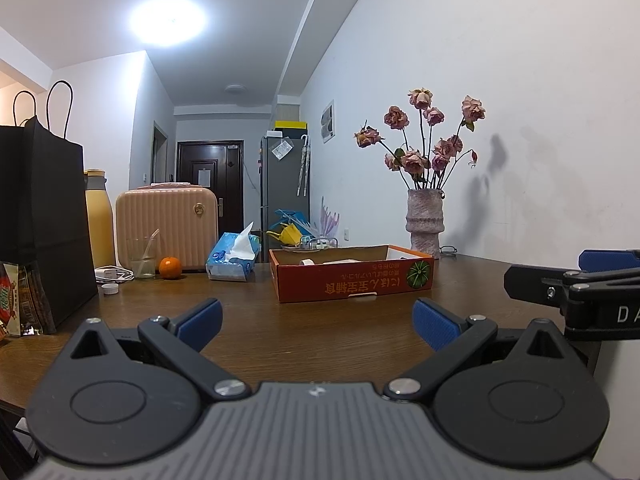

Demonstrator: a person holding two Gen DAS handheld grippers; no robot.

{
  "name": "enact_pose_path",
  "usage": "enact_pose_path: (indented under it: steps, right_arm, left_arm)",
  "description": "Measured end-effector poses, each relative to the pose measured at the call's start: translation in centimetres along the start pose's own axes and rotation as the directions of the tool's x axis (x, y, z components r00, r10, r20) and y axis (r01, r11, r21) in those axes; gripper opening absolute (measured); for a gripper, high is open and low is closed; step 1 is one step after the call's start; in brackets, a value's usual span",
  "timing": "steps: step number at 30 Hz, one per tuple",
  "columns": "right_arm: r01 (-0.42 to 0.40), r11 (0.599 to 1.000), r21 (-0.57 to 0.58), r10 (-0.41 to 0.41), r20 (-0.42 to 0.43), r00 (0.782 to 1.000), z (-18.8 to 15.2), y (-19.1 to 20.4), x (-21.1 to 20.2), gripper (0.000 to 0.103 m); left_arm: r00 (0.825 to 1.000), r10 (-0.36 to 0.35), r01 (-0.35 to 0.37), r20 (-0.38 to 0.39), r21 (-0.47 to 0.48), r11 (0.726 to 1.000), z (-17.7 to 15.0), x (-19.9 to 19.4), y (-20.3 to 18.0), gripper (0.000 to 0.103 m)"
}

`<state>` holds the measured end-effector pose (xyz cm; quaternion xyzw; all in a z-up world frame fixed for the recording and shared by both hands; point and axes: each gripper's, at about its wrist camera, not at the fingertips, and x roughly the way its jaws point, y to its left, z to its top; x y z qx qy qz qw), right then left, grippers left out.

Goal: Organize rigid objects

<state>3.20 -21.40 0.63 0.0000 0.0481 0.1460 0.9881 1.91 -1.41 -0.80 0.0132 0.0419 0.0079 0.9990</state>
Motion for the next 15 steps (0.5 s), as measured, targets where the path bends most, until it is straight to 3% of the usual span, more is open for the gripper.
enact_pose_path:
  steps: [15]
  right_arm:
    - [0.004,1.0,0.007,-0.004,-0.001,1.0,0.03,-0.16,0.16,0.103]
  left_arm:
    - [1.0,0.004,-0.004,0.023,0.001,1.0,-0.38,-0.4,-0.25,0.103]
